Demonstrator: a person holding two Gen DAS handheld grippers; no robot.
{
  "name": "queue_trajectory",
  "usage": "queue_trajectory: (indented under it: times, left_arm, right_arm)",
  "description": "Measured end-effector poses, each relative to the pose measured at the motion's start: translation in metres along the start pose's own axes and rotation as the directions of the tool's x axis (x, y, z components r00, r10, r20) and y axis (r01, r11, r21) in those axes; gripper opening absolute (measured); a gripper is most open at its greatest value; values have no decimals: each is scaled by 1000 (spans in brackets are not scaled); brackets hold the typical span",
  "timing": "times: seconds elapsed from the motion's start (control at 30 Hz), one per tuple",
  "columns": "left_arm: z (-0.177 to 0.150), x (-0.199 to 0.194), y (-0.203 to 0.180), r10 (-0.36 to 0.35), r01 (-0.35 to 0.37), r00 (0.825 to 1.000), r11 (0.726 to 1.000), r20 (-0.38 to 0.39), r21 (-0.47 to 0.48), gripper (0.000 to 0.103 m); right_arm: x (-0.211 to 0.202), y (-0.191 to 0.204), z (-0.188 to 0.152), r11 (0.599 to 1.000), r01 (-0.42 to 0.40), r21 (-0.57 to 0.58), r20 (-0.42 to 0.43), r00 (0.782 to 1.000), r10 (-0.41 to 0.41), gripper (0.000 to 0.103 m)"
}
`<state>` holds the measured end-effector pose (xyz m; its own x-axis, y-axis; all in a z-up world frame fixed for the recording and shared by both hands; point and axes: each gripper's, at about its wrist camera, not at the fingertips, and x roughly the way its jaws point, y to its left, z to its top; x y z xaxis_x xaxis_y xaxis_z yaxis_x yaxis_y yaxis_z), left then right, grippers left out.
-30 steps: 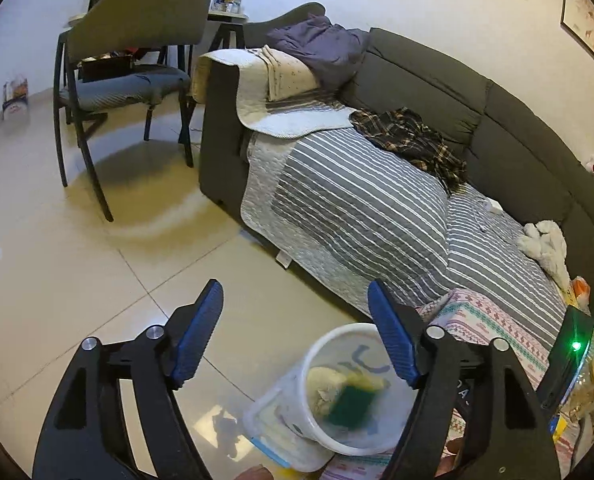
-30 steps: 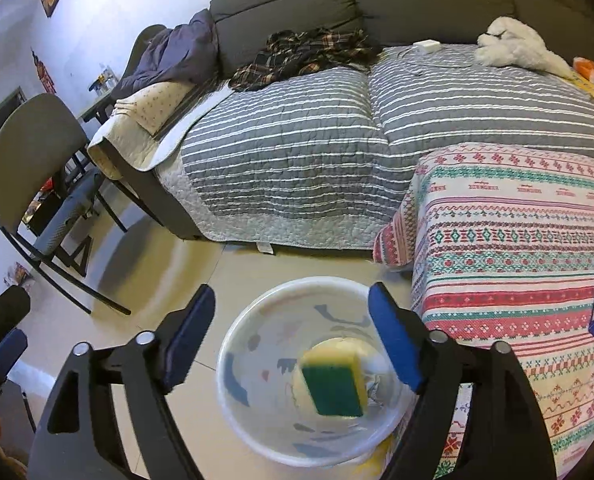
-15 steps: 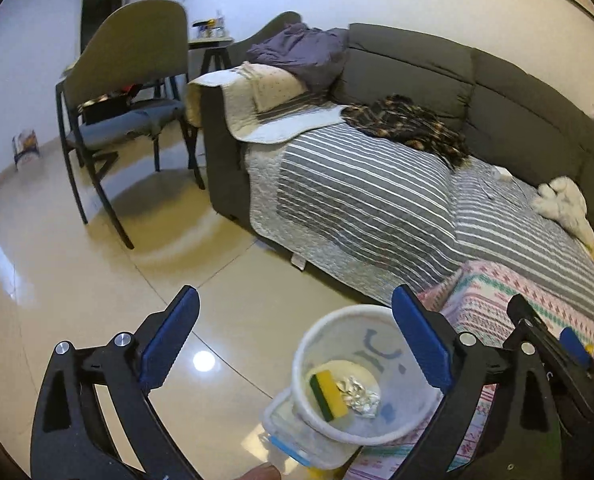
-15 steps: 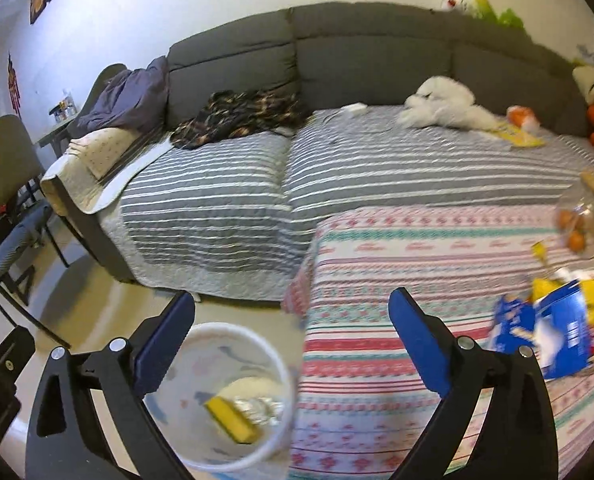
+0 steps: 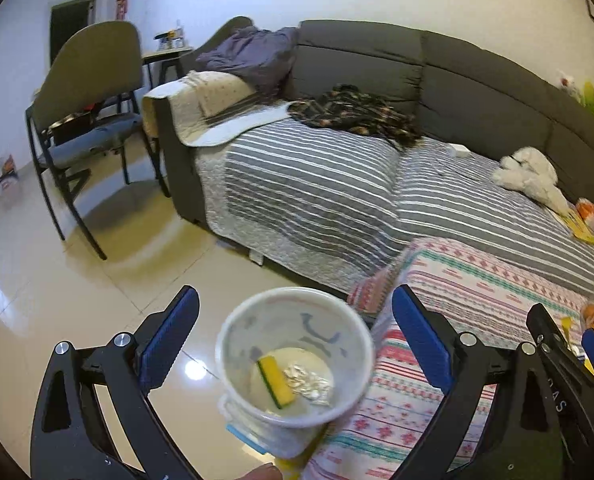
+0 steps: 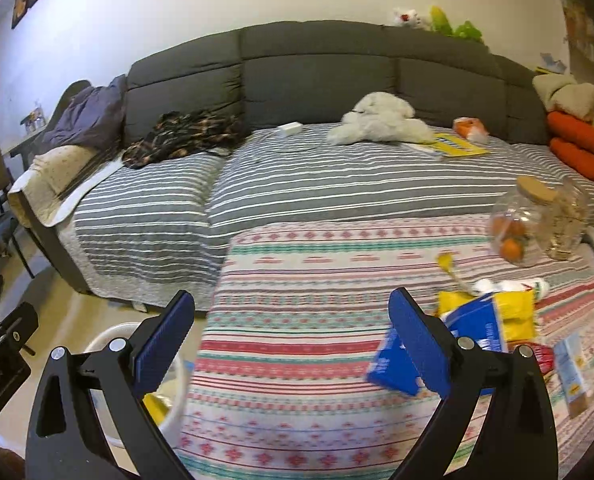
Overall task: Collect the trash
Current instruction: 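Grasp the flat card piece with the right tool while the left tool grasps the blue biscuit box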
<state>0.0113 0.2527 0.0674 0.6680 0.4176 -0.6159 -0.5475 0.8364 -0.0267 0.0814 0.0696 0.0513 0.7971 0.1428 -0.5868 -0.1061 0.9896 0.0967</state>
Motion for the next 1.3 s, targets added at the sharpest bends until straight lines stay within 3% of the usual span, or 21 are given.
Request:
queue_trajectory:
  times: [0.37,0.63,0.8,1.0,1.1,1.17,1.3]
  left_arm:
    - [-17,0,-79,-102,105,994,991,-37,77,93]
    - [-27,3,-110,-129,135,990,985,-57,107,93]
    - [-31,8,-121,-134,143,988,983,-80,115,93]
    - [-38,10,-143,-139,151,987,975,-81,163,93]
    - [-41,14,-152,-137,152,986,972,-93,178,93]
    - [-43,18,-158,-141,159,984,970,-107,182,93]
    - [-46,24,-172,-170,197,976,958,-137,210,93]
  right_arm:
    - [5,-73,-7,996,91,20,-35,995,-90,95]
    - [23,-130,-19,988,152,16,-120,981,-150,95]
    - [44,-157,-29,991,136,-17,-173,975,-137,95]
    - [70,-176,-36,999,6,-32,-212,977,-13,94]
    - [81,-177,-37,999,-43,-26,-251,967,35,74]
    - [90,-176,-39,997,-70,-44,-297,953,53,40]
    - [91,-181,-40,994,-101,-31,-310,947,86,28]
